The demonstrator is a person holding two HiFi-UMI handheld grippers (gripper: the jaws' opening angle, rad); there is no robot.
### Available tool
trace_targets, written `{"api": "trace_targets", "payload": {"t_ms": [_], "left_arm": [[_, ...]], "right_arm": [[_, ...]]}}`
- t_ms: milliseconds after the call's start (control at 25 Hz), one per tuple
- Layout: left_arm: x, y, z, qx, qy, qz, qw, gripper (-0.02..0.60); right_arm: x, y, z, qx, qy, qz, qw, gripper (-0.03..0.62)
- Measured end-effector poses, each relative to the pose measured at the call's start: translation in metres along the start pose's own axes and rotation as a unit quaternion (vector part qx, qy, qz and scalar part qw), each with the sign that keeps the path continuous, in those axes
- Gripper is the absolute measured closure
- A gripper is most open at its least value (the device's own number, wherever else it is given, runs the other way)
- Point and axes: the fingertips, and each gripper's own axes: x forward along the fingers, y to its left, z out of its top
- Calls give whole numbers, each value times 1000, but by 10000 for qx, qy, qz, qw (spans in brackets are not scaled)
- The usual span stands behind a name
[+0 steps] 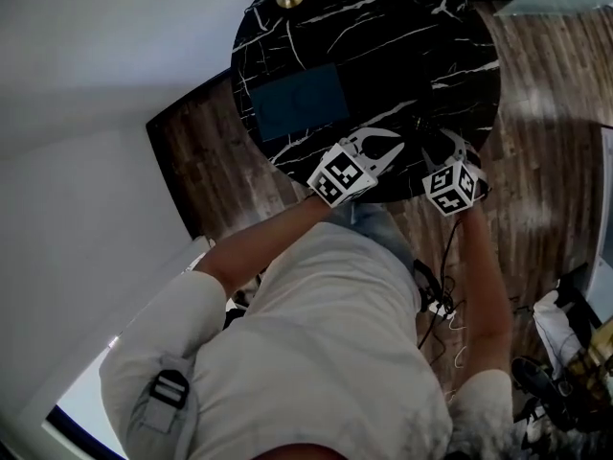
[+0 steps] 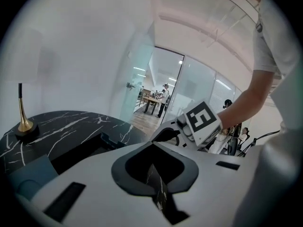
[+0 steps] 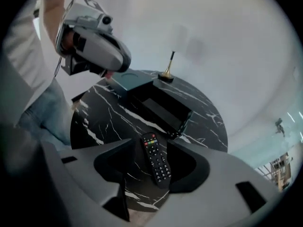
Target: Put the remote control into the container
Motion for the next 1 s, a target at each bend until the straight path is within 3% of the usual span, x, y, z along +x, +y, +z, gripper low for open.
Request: {"api": "trace_targets", "payload": {"t_ms": [240, 520, 720, 800, 1000], "left_arm": [[27, 17, -28, -75, 383, 55, 9992, 575], [56, 22, -43, 8, 630, -20, 9980, 574], [62, 26, -46, -17, 637, -25, 9980, 574], [61, 26, -45, -40, 638, -5, 9980, 575], [55, 27, -40, -70, 598, 29, 9982, 575]], "right_arm": [[52, -9, -36, -783, 777, 562, 9923, 356], [86, -14, -72, -1411, 1428, 1055, 9739, 339], [89, -9, -72, -1376, 1374, 1443, 9702, 338], [89, -6, -73, -1378, 1363, 1590, 9681, 379], [88, -5, -73, -1412, 1335, 1582, 9681, 385]]}}
